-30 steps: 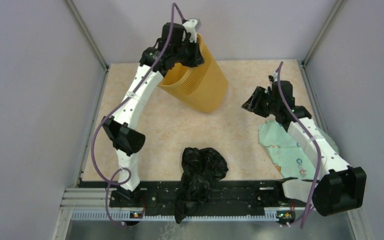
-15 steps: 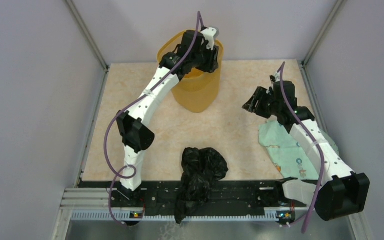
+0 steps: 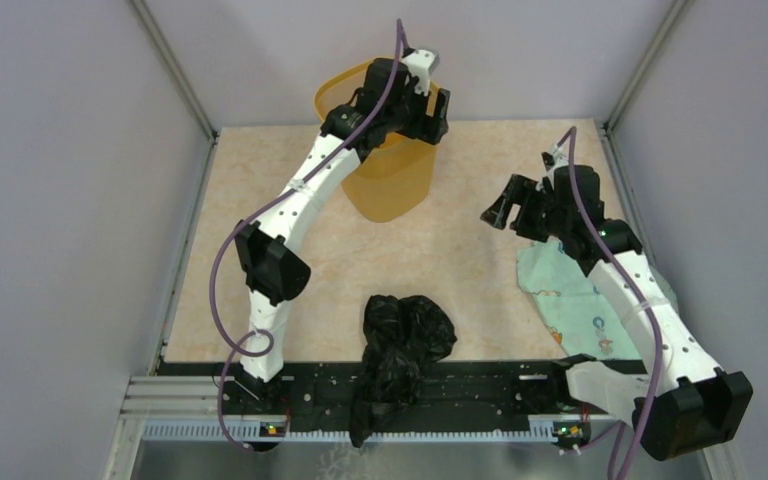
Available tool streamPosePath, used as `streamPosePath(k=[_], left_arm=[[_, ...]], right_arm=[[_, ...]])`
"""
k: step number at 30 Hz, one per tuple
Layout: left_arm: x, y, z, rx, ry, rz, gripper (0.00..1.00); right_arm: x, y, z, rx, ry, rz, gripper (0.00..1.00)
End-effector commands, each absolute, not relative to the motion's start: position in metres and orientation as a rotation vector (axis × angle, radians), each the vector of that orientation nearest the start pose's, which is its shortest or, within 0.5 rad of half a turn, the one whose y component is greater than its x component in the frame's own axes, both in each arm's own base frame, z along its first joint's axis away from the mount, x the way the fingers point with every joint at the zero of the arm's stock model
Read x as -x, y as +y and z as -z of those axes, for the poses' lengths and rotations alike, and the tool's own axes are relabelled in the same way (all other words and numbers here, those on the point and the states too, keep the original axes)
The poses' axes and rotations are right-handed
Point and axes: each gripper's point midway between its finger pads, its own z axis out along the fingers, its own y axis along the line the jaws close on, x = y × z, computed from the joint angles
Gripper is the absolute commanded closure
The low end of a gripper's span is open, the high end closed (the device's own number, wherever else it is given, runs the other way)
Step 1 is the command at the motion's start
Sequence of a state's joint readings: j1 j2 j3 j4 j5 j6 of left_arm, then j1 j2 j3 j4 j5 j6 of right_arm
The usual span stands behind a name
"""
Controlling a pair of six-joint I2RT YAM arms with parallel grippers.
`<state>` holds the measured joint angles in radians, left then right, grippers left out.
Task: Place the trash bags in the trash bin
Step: Adjust the trash bin at the center of the board, then unfold the trash bag at the center of the board.
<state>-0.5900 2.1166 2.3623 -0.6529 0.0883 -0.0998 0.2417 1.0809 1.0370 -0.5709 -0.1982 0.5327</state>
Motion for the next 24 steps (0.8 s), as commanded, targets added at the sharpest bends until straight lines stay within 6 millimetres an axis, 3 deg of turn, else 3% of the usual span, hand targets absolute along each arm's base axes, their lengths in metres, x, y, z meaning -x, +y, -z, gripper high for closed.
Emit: streamPosePath(k=[1, 2, 8, 11, 14, 18, 24], left_arm=[[-0.478, -0.345, -0.374, -0.519, 1.804, 0.549, 0.06], [-0.476, -0.343, -0.379, -0.516, 1.796, 0.55, 0.02], [-0.456, -0.327, -0.405, -0.482, 1.779, 0.552, 0.01], [-0.436, -0.315, -0.427, -0.468, 1.75, 0.578, 0.01], [-0.413, -0.307, -0.436, -0.45, 1.764, 0.621, 0.01], [-0.373, -0.297, -0.421, -0.438, 1.823, 0.672, 0.01], [-0.3, -0.281, -0.368, -0.38, 1.964, 0.758, 0.01]], right_arm=[[-0.274, 0.154, -0.26, -0.047, 2.182, -0.705, 0.23], [-0.266, 0.161, -0.259, -0.013, 2.187, -0.7, 0.22], [-0.217, 0.204, -0.241, 0.159, 2.238, -0.736, 0.2], [-0.196, 0.221, -0.23, 0.239, 2.26, -0.758, 0.2], [-0.177, 0.24, -0.218, 0.322, 2.284, -0.76, 0.2], [-0.151, 0.265, -0.208, 0.412, 2.273, -0.776, 0.21], [-0.108, 0.296, -0.192, 0.543, 2.284, -0.956, 0.21]])
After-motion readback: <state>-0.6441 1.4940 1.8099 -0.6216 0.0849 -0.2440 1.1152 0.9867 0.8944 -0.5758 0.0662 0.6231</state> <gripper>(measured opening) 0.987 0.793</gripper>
